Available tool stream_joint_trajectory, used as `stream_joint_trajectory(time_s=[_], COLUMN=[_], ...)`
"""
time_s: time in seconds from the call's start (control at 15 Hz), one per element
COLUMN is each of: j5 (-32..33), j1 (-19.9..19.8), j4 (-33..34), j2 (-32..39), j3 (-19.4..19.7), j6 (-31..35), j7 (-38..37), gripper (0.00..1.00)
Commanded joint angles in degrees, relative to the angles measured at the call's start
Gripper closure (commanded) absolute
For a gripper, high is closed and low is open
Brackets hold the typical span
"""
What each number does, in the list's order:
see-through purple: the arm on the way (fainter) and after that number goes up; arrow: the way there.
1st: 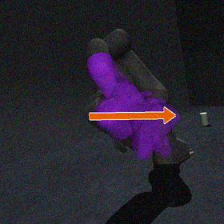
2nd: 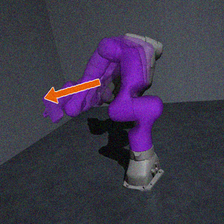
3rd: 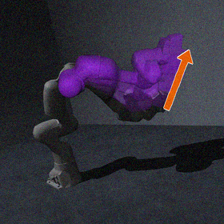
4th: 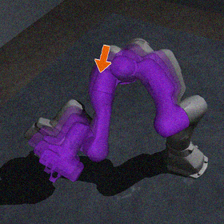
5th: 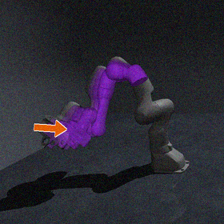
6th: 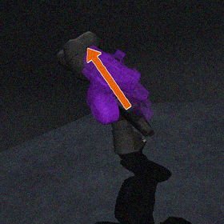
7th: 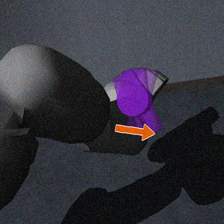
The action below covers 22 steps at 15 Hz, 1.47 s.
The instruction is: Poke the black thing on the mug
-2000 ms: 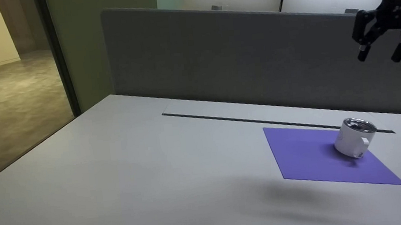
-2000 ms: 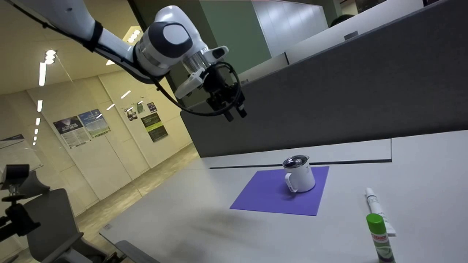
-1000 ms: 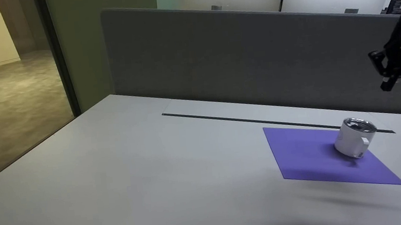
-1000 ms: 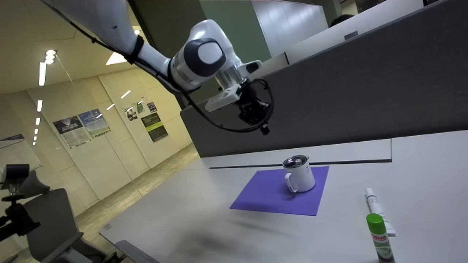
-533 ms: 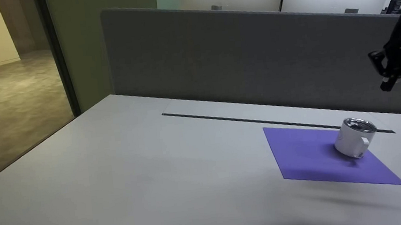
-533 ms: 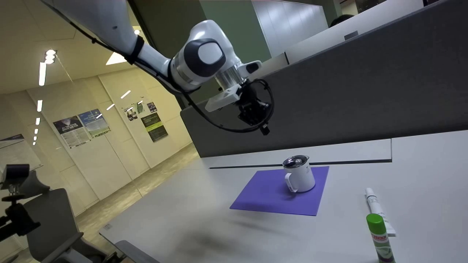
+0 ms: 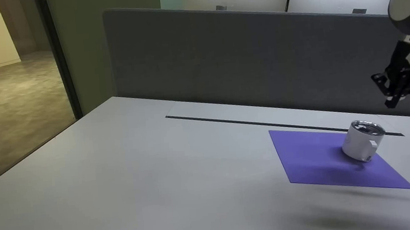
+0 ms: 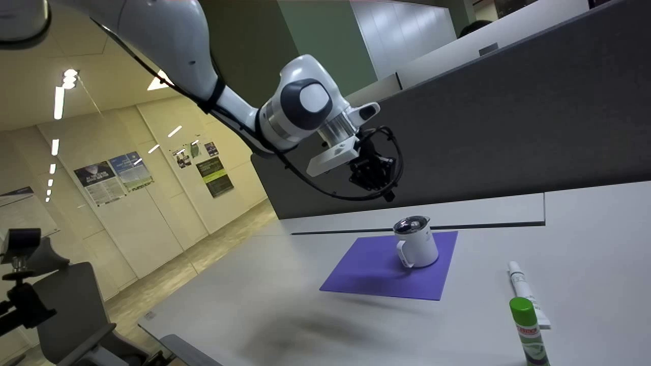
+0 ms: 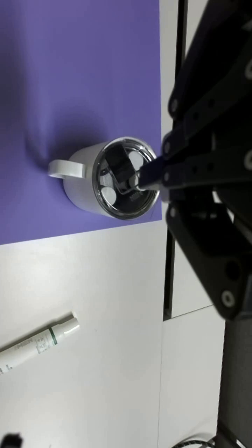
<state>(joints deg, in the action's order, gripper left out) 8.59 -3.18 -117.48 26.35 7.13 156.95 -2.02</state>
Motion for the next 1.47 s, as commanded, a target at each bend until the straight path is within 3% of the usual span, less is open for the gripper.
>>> stream_joint_trajectory(time_s=[0.0,1.4], j5=[1.9,-0.4], j1=[1.1,0.7], j4=[4.9,14.1], j2=[4.9,16.1], j3=[1.4,-0.1], j6=[1.7,-0.5], j7=[0.2,1.8], gripper=[1.0,1.0])
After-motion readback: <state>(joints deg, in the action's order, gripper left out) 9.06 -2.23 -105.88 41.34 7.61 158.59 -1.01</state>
